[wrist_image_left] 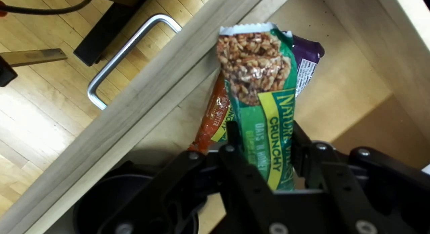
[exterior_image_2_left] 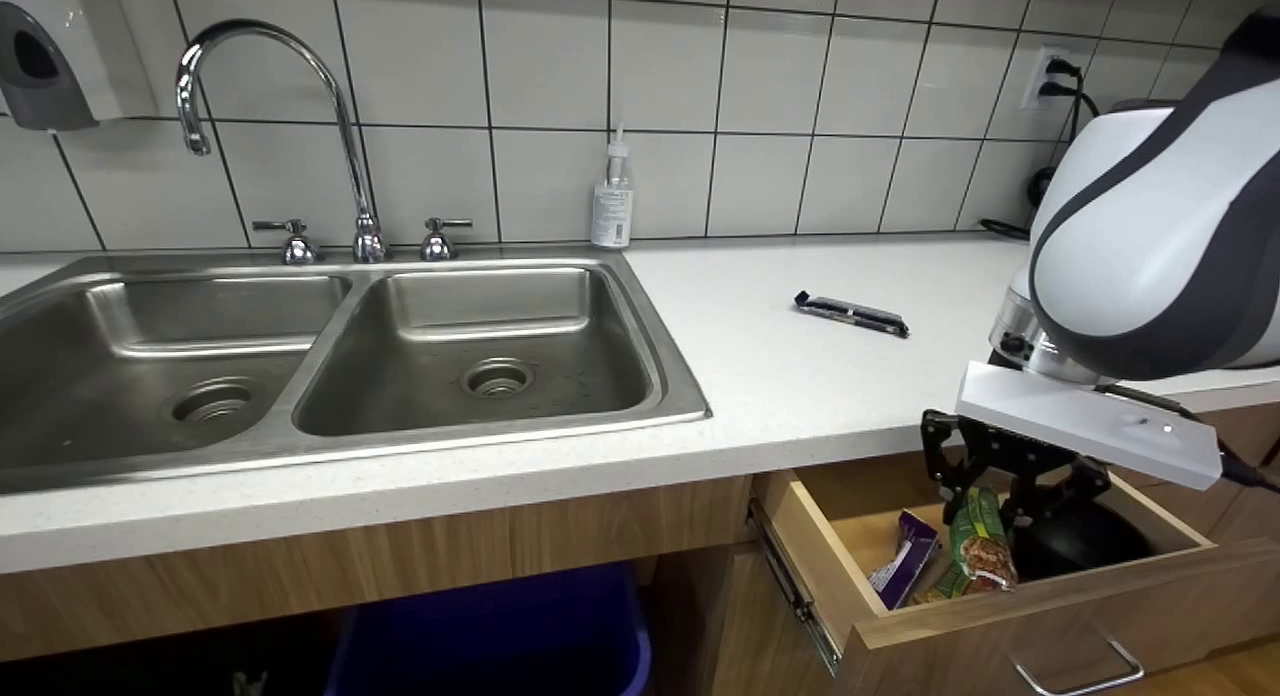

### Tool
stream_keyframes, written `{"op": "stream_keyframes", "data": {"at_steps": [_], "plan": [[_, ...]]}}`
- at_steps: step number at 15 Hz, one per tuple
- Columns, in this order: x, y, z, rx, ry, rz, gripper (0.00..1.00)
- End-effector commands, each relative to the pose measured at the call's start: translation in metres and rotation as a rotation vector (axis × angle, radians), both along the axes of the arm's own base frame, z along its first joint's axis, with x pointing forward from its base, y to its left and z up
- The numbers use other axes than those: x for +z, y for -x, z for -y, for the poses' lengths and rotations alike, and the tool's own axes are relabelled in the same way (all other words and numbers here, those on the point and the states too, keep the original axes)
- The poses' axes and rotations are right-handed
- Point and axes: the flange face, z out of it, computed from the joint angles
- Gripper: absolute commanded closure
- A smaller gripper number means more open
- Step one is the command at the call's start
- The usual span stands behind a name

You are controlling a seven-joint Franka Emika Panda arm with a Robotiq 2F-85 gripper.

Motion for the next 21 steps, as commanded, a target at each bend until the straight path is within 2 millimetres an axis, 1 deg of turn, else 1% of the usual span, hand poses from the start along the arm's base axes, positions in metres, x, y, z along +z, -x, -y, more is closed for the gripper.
{"op": "stream_keyframes", "data": {"at_steps": [1,3,4,5,6,16,21], "plan": [[0.002,-0.005,-0.005,-0.015,0.001,0.0,0.3],[0.004,-0.005,-0.006,-0.012,-0.002,0.005,0.16],[0.006,-0.005,-0.007,-0.01,-0.004,0.008,0.07],[0.009,-0.004,-0.008,-0.007,-0.007,0.014,0.01],[0.012,-0.004,-0.009,-0.004,-0.011,0.02,0.0],[0.053,-0.007,-0.018,0.02,-0.044,0.083,0.0],[0.072,-0.017,-0.013,0.053,-0.04,0.099,0.0]]}}
